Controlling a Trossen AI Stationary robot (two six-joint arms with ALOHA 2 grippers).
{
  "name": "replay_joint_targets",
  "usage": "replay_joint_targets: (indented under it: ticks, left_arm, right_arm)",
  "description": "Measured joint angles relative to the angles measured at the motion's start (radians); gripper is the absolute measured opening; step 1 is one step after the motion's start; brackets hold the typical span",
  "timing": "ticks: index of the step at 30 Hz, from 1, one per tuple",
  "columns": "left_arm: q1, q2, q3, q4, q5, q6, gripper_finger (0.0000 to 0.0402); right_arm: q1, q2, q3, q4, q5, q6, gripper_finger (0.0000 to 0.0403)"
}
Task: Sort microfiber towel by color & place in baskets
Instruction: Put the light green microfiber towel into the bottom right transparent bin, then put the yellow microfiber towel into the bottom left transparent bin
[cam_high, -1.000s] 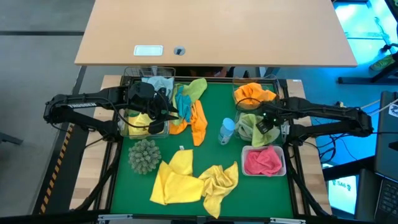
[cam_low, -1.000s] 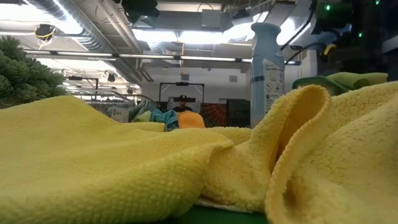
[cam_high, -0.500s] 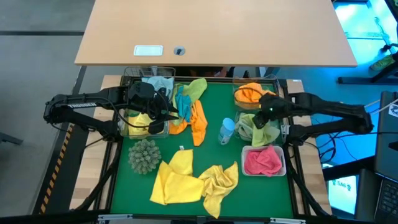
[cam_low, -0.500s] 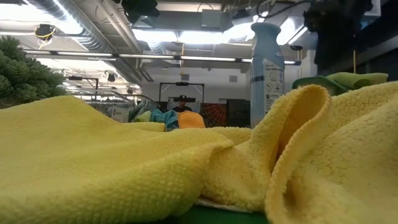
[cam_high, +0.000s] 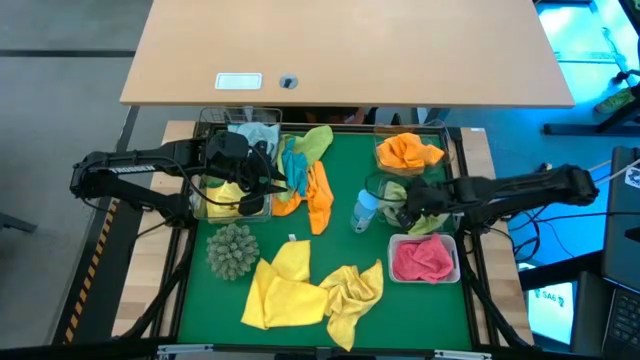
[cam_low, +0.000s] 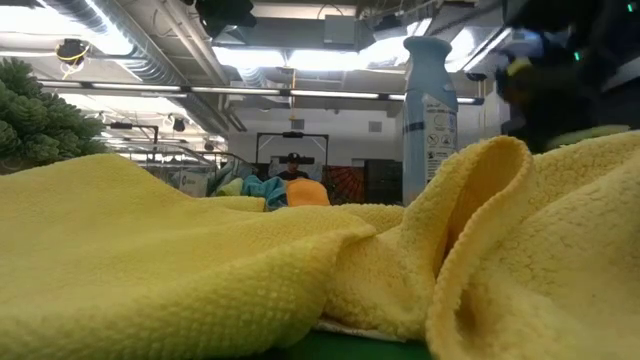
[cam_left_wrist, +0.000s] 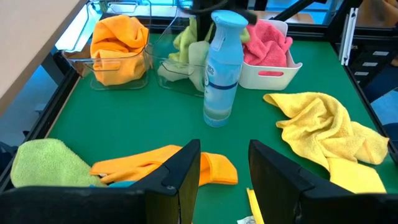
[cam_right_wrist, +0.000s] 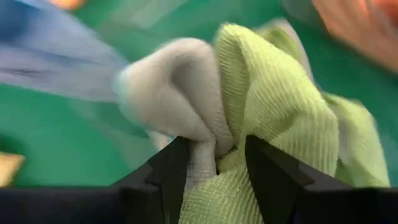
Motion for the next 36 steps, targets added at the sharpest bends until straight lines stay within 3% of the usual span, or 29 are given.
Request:
replay_joint_targets:
  ticks: [6, 13, 24, 36]
  left_arm:
    - [-0.001, 0.0, 0.0, 0.0, 0.0, 0.0, 0.013]
    - [-0.051, 0.0, 0.0, 0.034, 0.01, 0.009, 0.013]
    - [-0.255, 0.032, 0.0, 0.067, 0.001, 0.003, 0.013]
    - [-0.437, 0.25, 0.0, 0.049, 0.001, -0.044, 0.013]
  right_arm:
    - [0.0, 0.0, -0.112, -0.01, 0.01, 0.113, 0.0163]
    - [0.0, 0.0, -0.11, -0.02, 0.025, 0.134, 0.0163]
    - [0.0, -0.001, 0.042, -0.117, 0.025, 0.078, 0.0163]
    - [0.0, -0.001, 0.28, -0.377, 0.059, 0.077, 0.0163]
